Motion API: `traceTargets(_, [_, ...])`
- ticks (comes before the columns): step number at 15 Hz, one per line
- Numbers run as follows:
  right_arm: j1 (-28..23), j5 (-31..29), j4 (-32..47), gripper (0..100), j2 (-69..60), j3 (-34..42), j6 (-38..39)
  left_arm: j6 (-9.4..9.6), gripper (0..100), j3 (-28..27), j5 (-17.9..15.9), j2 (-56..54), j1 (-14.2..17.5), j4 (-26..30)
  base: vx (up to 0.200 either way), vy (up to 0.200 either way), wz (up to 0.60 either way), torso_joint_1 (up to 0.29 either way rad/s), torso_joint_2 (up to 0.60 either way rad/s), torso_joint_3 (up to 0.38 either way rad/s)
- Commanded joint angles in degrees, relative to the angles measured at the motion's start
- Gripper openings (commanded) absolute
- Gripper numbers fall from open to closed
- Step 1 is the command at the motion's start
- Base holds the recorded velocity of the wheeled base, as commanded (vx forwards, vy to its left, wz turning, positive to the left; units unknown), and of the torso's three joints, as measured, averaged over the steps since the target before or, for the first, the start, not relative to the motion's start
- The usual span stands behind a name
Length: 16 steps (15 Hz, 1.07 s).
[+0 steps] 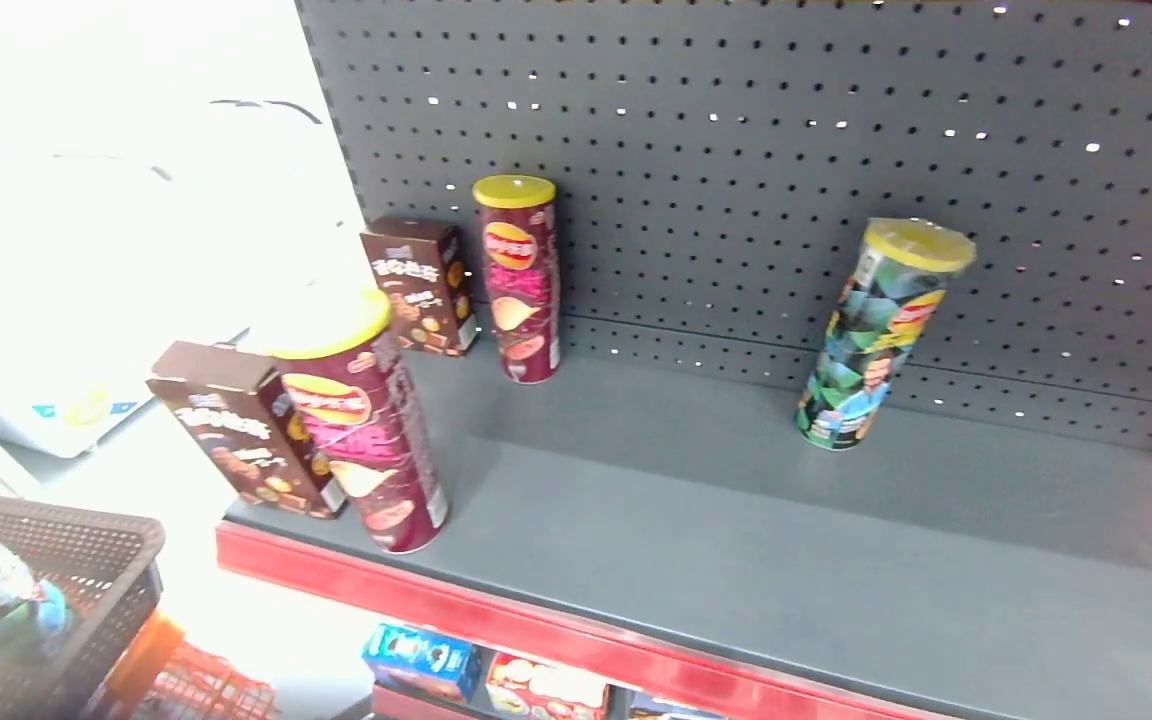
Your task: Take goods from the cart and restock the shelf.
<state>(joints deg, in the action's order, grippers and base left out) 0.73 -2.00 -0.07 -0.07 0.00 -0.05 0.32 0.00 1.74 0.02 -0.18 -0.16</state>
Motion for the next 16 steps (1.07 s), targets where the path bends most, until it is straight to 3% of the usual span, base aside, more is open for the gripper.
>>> traceTargets(1, [0.06, -0.02, -0.01, 100, 0.07, 0.00, 0.05, 0.03, 100, 0.00, 0.01, -0.02, 0.01, -0.02, 0.000, 0.000, 0.60, 0.002, 0.00, 0.002])
traceTargets(3, [0.06, -0.02, -0.01, 100, 0.07, 0.00, -0.04, -0.14, 100, 0.00, 0.19, -0.02, 0.01, -0.02, 0.000, 0.000, 0.60, 0.002, 0.00, 0.002])
traceTargets(16, [0.06, -0.02, -0.01, 100, 0.07, 0.00, 0.05, 0.12, 100, 0.00, 0.01, -0.02, 0.01, -0.02, 0.000, 0.000, 0.00, 0.000, 0.00, 0.000])
